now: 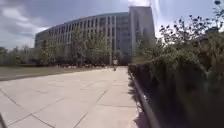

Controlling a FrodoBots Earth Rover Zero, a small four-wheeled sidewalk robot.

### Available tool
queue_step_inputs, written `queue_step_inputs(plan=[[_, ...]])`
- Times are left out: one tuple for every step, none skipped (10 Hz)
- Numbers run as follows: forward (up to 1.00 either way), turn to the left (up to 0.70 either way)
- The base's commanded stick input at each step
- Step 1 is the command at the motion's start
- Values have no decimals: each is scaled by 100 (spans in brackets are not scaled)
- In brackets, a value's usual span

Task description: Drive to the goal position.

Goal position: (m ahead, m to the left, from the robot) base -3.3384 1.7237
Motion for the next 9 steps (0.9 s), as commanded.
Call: queue_step_inputs(plan=[[0, 45], [0, 45], [0, 45], [0, 45], [0, 45], [0, 45], [0, 45], [0, 45], [0, 45]])
